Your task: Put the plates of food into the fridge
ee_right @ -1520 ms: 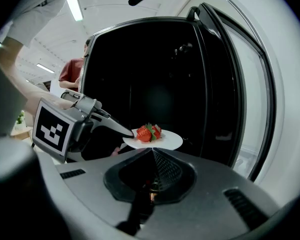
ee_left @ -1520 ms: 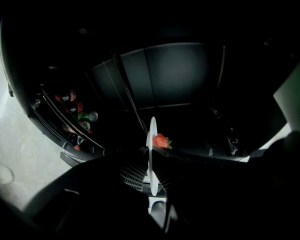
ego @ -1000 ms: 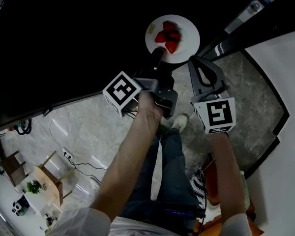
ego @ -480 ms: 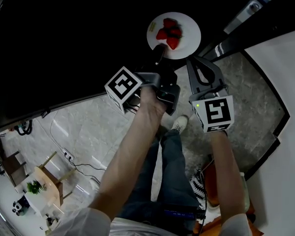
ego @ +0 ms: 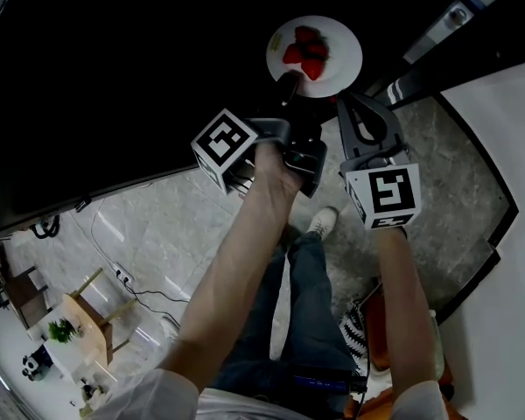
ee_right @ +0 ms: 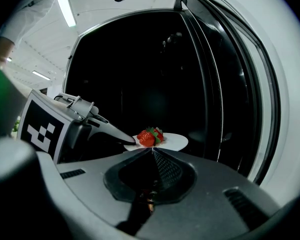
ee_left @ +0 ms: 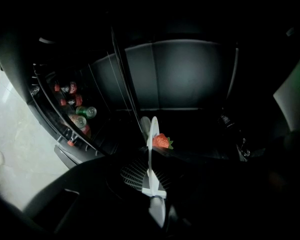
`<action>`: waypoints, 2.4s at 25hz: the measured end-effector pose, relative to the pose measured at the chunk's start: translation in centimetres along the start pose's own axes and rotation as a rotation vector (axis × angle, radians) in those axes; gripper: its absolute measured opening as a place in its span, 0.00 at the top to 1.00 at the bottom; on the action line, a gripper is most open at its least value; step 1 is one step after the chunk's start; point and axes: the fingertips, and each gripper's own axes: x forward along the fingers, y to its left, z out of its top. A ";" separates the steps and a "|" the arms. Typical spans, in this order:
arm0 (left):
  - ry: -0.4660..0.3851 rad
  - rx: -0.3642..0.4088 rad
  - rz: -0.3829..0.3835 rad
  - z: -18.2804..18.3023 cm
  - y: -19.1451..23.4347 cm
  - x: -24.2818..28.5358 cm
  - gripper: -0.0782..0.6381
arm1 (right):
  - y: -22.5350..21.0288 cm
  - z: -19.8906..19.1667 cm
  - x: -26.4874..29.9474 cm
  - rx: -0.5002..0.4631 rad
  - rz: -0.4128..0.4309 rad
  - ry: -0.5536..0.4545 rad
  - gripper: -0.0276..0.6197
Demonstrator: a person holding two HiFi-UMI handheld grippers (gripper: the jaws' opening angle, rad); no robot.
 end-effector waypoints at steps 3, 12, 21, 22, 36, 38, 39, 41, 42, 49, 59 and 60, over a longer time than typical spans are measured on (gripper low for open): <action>-0.009 -0.007 0.000 0.0 0.1 0.0 0.87 | 0.0 0.0 0.1 0.003 -0.004 -0.007 0.94; -0.006 0.013 0.012 0.2 0.5 0.3 0.87 | -0.3 -0.7 0.9 0.000 -0.005 -0.007 0.94; -0.006 -0.010 0.013 1.2 0.0 2.1 0.87 | -2.1 -0.1 3.4 0.003 -0.025 -0.001 0.94; -0.002 -0.015 0.013 1.2 0.0 2.4 0.87 | -2.4 0.0 3.7 0.005 -0.029 0.001 0.94; 0.074 0.002 0.009 0.4 -0.1 3.0 0.87 | -4.3 0.2 5.1 -0.012 -0.084 0.012 0.94; 0.085 0.025 0.012 0.3 -0.1 3.0 0.87 | -4.4 0.1 5.4 -0.015 -0.088 0.015 0.94; 0.093 0.047 0.013 0.3 -0.2 3.0 0.87 | -4.3 0.2 5.7 -0.017 -0.087 0.017 0.94; 0.102 0.073 0.008 0.3 -0.4 3.1 0.87 | -4.4 0.2 6.0 -0.028 -0.083 0.018 0.94; 0.105 0.068 0.000 0.3 -0.5 3.2 0.87 | -4.5 0.2 6.1 -0.033 -0.082 0.016 0.94; 0.123 -0.004 -0.027 -0.2 -0.1 3.5 0.86 | -2.0 0.3 5.2 -0.047 0.002 -0.002 0.94; 0.132 -0.007 -0.023 -0.4 0.2 3.5 0.86 | -0.8 0.3 6.2 -0.046 0.051 -0.012 0.94; 0.134 -0.008 -0.022 -0.4 0.2 3.5 0.86 | -1.0 0.3 6.3 -0.050 0.048 -0.011 0.94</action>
